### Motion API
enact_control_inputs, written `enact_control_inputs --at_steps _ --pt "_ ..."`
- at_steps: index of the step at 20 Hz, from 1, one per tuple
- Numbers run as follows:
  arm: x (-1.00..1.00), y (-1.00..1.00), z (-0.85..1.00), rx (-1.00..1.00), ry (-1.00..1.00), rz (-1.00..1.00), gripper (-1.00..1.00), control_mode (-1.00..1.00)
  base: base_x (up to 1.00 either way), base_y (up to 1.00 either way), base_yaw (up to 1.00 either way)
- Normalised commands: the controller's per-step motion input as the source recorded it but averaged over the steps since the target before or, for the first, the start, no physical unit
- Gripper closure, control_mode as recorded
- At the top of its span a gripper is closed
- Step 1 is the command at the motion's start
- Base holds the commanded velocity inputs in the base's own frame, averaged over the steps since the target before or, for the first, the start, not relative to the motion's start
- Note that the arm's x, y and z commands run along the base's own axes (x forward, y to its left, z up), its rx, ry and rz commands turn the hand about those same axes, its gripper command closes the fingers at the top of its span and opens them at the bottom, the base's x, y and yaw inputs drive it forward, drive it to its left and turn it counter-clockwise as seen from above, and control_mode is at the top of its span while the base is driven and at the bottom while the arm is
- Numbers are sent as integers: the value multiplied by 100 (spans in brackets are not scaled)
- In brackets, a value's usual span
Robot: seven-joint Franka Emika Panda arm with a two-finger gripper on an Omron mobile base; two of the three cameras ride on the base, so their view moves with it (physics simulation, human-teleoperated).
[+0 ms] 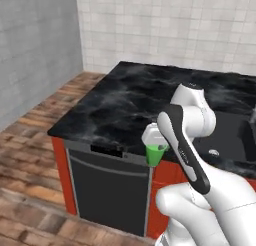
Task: Pick the cup and bowl from the counter and place them on the counter next to the sink.
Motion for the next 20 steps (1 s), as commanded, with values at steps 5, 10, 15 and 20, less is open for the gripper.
enact_control_inputs --at_steps 5,10,15,20 --pt "0 0 0 0 0 0 100 100 33 0 -61" --pt "0 0 0 0 0 0 100 100 44 25 -40" --pt "0 0 0 0 0 0 100 100 60 68 -10" --pt "0 0 0 0 0 0 100 100 49 22 -18"
